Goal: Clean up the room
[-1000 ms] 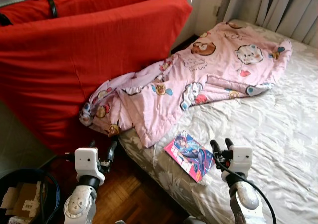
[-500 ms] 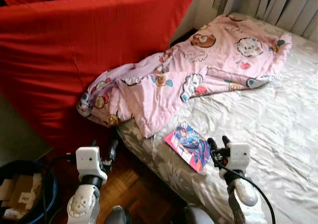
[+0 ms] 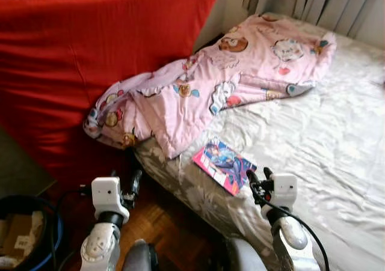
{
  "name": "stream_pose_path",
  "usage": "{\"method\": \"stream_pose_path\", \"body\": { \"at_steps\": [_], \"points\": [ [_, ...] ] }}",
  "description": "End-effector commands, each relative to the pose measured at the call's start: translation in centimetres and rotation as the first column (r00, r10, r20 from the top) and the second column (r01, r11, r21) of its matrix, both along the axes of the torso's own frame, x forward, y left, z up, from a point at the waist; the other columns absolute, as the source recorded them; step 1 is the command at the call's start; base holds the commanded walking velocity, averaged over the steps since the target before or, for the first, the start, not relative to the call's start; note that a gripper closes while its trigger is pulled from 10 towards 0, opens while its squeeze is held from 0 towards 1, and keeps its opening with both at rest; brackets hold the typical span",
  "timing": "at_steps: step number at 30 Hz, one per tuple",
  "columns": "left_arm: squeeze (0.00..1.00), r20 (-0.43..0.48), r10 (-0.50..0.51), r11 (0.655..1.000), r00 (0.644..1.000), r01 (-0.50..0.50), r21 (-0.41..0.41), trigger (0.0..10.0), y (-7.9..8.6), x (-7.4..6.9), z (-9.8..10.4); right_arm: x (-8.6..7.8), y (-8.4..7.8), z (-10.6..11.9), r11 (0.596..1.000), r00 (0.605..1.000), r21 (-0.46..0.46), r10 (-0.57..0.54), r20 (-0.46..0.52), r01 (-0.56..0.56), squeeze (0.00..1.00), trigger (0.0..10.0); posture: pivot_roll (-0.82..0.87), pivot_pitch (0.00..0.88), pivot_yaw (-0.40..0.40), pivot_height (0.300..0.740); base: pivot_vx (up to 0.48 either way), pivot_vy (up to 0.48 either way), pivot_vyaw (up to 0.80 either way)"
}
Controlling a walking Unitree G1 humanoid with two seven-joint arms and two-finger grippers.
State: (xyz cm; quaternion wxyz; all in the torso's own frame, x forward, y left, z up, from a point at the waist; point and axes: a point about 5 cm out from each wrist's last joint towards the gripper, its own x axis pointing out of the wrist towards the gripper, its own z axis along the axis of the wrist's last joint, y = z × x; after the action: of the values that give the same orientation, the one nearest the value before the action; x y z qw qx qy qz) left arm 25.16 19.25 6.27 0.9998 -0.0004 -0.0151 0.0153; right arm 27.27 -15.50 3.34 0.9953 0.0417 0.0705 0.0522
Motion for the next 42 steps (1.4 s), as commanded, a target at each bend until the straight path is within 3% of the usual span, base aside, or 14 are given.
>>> {"method": "stream_pose_path", "body": {
  "at_steps": [1, 14, 18, 25, 32, 33, 34, 42],
  "points": [
    [0.00, -0.006, 0.000, 1.000, 1.000, 0.000, -0.004, 10.0, 0.0, -0.1, 0.1, -0.3, 0.3, -0.6, 1.000, 0.999, 0.017, 0.012, -0.036, -0.012, 0.00, 10.0, -0.06, 0.197, -0.037, 0.634, 0.000, 0.000, 0.00],
    [0.00, -0.006, -0.008, 1.000, 1.000, 0.008, -0.003, 10.0, -0.1, -0.1, 0.4, 0.1, 1.0, -1.6, 0.999, 0.993, 0.017, 0.040, -0.108, -0.038, 0.00, 10.0, -0.05, 0.203, -0.026, 0.634, 0.000, 0.000, 0.00],
    [0.00, -0.008, -0.013, 1.000, 1.000, 0.013, -0.001, 10.0, -0.1, -0.1, 0.5, 0.4, 1.3, -1.7, 0.999, 0.992, 0.021, 0.050, -0.112, -0.048, 0.00, 10.0, -0.04, 0.206, -0.019, 0.609, 0.000, 0.000, 0.00],
    [0.00, -0.007, -0.018, 1.000, 1.000, 0.018, -0.002, 10.0, -0.2, -0.1, 0.7, 1.0, 1.3, -2.0, 0.999, 0.989, 0.026, 0.045, -0.143, -0.042, 0.00, 10.0, -0.03, 0.215, -0.013, 0.609, 0.000, 0.000, 0.00],
    [0.00, -0.011, -0.029, 1.000, 1.000, 0.030, 0.004, 10.0, -0.2, -0.5, 0.9, 2.4, 1.1, -2.6, 1.000, 0.966, 0.024, -0.001, -0.258, 0.007, 0.00, 10.0, -0.01, 0.250, 0.009, 0.609, 0.000, 0.000, 0.00],
    [0.00, -0.011, -0.032, 0.999, 0.999, 0.032, 0.005, 10.0, -0.2, -0.5, 1.0, 2.6, 0.9, -2.6, 0.999, 0.962, 0.030, -0.016, -0.274, 0.025, 0.54, 10.0, -0.01, 0.254, 0.011, 0.609, 0.000, 0.000, 0.00],
    [0.00, -0.011, -0.035, 0.999, 0.999, 0.035, 0.007, 10.0, -0.2, -0.6, 1.1, 3.1, 0.7, -2.5, 0.997, 0.952, 0.048, -0.043, -0.303, 0.060, 1.00, 10.0, 0.00, 0.266, 0.017, 0.609, 0.000, 0.000, 0.00],
    [0.00, -0.023, -0.051, 0.998, 0.998, 0.052, 0.021, 10.0, -0.3, -1.9, 1.7, 4.8, 0.5, -1.4, 0.989, 0.933, 0.081, -0.084, -0.349, 0.120, 1.00, 10.0, 0.05, 0.317, 0.036, 0.609, 0.000, 0.000, 0.00]
  ]
}}
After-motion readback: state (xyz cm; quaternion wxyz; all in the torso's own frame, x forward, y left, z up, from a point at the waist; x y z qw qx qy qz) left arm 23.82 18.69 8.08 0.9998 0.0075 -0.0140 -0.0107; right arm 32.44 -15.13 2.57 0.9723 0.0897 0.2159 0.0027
